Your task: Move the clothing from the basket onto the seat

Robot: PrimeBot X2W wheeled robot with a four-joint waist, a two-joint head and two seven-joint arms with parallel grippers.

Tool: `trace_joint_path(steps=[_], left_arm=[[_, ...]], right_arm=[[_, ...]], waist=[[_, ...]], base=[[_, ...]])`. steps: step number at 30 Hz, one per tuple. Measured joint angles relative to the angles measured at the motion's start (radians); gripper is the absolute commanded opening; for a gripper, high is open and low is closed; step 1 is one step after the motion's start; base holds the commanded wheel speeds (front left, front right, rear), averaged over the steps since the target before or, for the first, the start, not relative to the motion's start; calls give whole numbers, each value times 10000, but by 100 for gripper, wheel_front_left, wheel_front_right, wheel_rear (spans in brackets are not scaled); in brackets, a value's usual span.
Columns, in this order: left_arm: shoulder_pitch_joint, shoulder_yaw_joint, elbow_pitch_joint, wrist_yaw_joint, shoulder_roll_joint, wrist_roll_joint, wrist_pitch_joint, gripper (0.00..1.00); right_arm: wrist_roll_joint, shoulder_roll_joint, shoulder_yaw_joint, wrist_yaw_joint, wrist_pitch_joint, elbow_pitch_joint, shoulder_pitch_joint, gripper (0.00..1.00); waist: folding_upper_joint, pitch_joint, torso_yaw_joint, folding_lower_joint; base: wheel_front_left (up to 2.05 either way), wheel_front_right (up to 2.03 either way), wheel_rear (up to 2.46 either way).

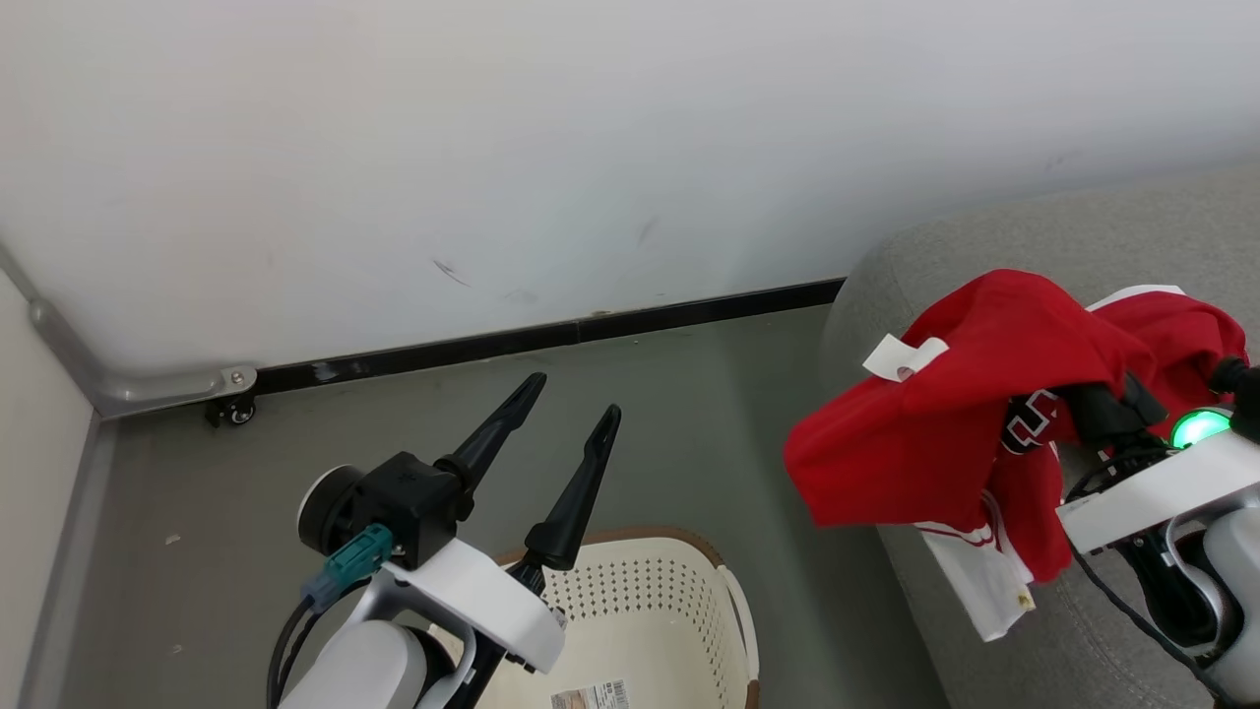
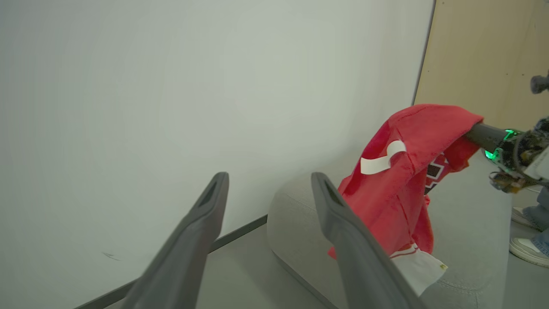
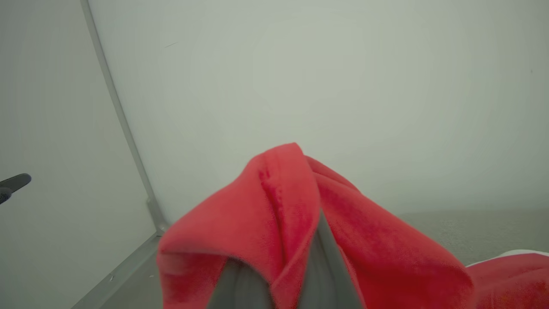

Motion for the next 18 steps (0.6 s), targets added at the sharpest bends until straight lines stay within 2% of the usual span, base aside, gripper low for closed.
trace_joint_path(steps=[7,18], left_arm=[[200,-142,6,-259,86,-79,-104,100],[422,-393,-92,-604,182,-230,-263,100]], right_arm=[[-286,-31,-832,-2,-2,-119,400,0],[-520,-15,-1513,-2,-2,-533,1116,0]], waist=[[0,21,-387,0],[0,66,-1061,0]], base=[[0,0,0],[0,0,0]])
